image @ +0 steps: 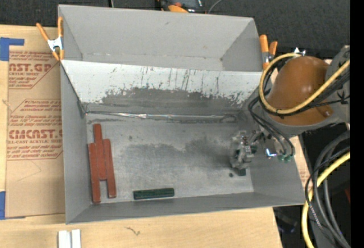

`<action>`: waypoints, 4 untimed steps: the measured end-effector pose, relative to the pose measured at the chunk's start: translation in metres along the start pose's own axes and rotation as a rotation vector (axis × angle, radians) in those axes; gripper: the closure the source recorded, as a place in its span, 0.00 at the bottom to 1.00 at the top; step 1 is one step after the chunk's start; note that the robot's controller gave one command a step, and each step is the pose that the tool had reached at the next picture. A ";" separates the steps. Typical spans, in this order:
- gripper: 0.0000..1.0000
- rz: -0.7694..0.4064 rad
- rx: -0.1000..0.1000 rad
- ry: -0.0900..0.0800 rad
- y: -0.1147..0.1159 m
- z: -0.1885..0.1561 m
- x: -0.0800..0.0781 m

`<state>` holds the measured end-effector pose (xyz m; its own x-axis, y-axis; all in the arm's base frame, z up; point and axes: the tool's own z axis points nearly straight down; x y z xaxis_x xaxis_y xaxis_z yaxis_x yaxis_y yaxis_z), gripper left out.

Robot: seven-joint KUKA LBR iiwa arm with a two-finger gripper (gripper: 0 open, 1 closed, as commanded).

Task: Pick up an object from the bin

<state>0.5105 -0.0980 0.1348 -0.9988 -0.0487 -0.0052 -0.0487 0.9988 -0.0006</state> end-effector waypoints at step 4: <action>1.00 -0.207 0.002 -0.006 -0.022 -0.062 -0.067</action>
Offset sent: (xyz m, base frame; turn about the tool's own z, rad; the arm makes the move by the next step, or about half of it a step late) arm 0.0000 0.0000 0.0000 0.0000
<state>0.5784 -0.1165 0.1976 -0.9675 -0.2527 -0.0105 -0.2527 0.9675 -0.0041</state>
